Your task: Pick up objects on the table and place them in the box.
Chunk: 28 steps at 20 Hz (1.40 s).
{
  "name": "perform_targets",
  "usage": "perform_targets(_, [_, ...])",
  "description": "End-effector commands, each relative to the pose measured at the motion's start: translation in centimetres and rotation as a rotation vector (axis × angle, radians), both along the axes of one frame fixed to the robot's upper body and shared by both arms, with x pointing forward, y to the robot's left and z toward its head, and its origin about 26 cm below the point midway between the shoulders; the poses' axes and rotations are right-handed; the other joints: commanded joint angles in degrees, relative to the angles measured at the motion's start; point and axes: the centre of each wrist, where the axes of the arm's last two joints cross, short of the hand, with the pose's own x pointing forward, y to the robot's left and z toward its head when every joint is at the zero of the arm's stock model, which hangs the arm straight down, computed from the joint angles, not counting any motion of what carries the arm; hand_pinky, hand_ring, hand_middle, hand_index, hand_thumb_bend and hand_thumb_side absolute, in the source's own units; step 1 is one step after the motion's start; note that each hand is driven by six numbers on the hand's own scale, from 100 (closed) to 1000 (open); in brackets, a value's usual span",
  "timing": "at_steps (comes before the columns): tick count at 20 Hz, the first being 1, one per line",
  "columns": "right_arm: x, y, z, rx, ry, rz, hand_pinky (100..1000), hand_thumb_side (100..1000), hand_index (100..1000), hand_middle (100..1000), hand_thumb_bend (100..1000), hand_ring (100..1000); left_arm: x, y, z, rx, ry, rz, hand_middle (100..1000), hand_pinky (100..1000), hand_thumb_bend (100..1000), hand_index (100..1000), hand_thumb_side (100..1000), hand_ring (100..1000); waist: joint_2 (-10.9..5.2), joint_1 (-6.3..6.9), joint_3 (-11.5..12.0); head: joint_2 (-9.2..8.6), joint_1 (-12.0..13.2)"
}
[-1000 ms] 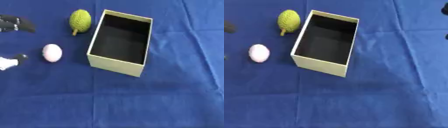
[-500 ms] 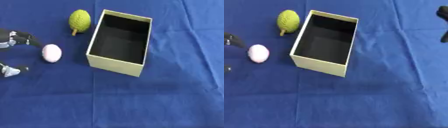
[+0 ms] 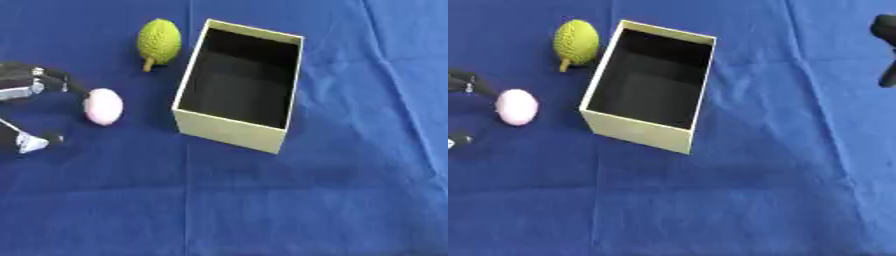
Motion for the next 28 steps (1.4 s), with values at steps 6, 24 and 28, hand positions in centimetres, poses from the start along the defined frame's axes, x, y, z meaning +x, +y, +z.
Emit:
perform_targets(6, [-0.3, 0.2, 0.4, -0.029, -0.011, 0.006, 924, 526, 825, 443, 100, 897, 1.7, -1.1, -0.4, -0.013, -0.005, 0.006, 809, 865, 271, 902, 100, 904, -0.94, 0.07, -0.2, 0.01, 0.2])
perform_targets(24, [-0.3, 0.4, -0.1, -0.021, 0.015, 0.009, 930, 526, 825, 437, 100, 901, 3.4, -2.2, -1.0, -0.075, -0.187, 0.074, 517, 580, 166, 699, 100, 548, -0.95, -0.14, -0.2, 0.11, 0.4])
perform_targets(28, [-0.3, 0.5, -0.2, -0.020, 0.019, 0.012, 931, 526, 827, 435, 100, 901, 3.5, -2.1, -1.2, -0.123, -0.224, 0.091, 399, 491, 126, 579, 100, 443, -1.03, -0.08, -0.2, 0.07, 0.4])
